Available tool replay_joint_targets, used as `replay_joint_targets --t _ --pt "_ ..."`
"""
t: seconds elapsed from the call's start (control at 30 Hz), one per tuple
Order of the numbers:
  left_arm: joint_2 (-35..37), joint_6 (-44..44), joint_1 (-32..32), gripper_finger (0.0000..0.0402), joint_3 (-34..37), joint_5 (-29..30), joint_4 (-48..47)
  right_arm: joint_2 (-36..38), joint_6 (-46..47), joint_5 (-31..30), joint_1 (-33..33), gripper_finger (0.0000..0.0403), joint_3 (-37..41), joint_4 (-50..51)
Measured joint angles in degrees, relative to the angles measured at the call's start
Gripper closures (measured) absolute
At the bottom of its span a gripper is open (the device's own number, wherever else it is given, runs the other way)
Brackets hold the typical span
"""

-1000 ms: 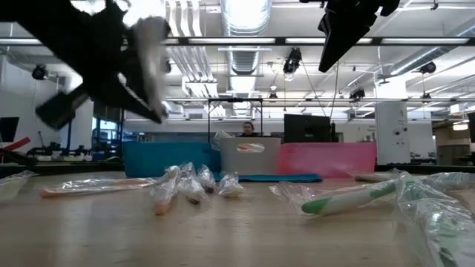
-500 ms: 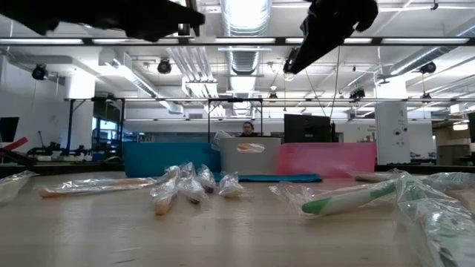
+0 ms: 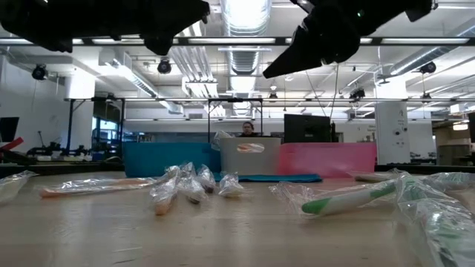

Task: Pick & Place Toothbrushes
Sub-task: Put the purple toothbrush into the pink bin

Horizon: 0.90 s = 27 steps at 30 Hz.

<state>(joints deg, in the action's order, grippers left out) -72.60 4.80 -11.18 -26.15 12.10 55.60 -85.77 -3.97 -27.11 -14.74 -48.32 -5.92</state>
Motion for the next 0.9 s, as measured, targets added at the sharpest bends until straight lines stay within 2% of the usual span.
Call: replay_joint_targets --t 0.23,0.4,0.63,0.9 --pt "-2.58 -0.29 0.64 0.0369 -0.54 -0.78 -0.12 5.81 0.17 0.48 -1.38 0.0394 8.33 -11.57" --pt "-7.74 0.00 1.60 0.0369 -5.41 -1.24 0.29 11.68 -0.72 5.59 -2.73 0.0394 14.11 -20.84" --pt "-13.89 3.10 2.00 0.0369 -13.73 -2.66 -5.96 20.33 1.57 6.36 -4.27 0.0394 19.57 -21.45" --pt "-17.47 4.17 2.98 0.0369 -18.33 -4.30 -8.71 24.14 4.46 6.36 -4.39 0.0392 22.76 -21.40"
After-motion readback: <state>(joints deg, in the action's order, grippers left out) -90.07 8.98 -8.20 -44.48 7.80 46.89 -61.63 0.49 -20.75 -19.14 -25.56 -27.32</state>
